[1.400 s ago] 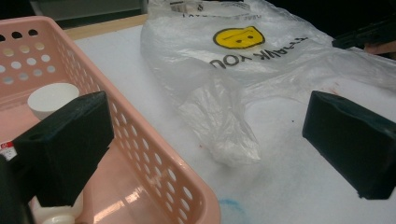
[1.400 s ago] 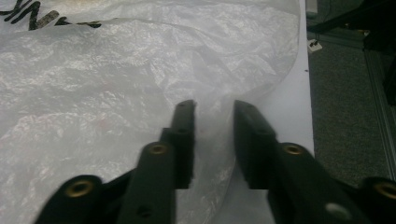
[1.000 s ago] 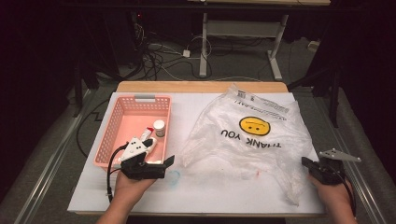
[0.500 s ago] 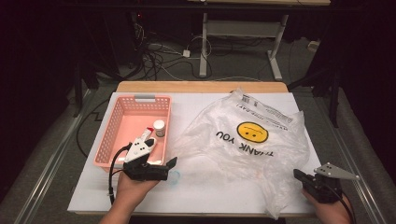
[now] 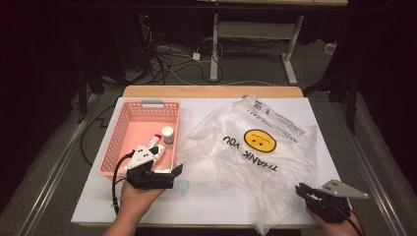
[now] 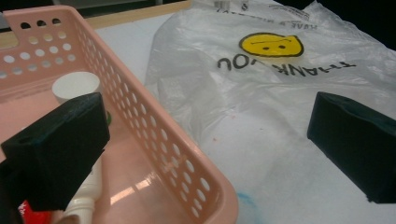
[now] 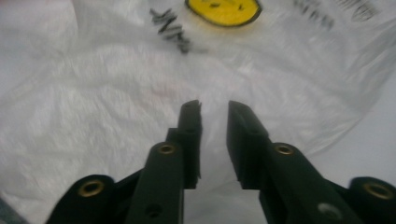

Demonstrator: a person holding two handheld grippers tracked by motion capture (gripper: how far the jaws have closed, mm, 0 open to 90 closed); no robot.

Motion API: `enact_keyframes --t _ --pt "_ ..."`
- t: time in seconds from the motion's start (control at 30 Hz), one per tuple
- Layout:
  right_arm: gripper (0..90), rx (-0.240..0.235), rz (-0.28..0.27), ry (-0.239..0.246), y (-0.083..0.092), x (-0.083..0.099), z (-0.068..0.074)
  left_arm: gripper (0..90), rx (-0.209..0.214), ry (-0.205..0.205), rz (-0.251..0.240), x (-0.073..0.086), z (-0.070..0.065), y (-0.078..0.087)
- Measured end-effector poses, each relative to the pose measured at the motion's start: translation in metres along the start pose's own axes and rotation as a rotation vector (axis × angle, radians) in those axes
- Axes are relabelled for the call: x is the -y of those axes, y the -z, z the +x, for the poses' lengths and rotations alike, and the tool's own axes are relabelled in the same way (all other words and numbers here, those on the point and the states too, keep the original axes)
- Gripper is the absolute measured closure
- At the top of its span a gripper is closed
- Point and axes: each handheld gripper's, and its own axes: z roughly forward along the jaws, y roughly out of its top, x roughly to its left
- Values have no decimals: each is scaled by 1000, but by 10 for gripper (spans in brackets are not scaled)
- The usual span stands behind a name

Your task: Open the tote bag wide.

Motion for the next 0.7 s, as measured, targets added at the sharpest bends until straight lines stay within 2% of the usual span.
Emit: enact_keyframes --t 0.1,0.23,0.33,0.47,0.53,0.7 --pt "669 -11 -66 -42 11 -4 -10 0 3 6 -1 1 2 -1" --pt "557 -42 -86 -42 10 -14 -15 0 33 17 21 1 0 -4" --pt "414 -58 -95 -12 0 -24 -15 0 42 10 22 1 -2 -3" --pt "228 -87 -121 -6 -19 -35 -17 0 58 4 20 1 -3 -4" --pt "186 -101 -114 -16 -28 -38 -15 0 59 2 13 1 -3 -4" --pt "21 -121 -117 10 -44 -47 -9 0 61 2 13 2 -5 -1"
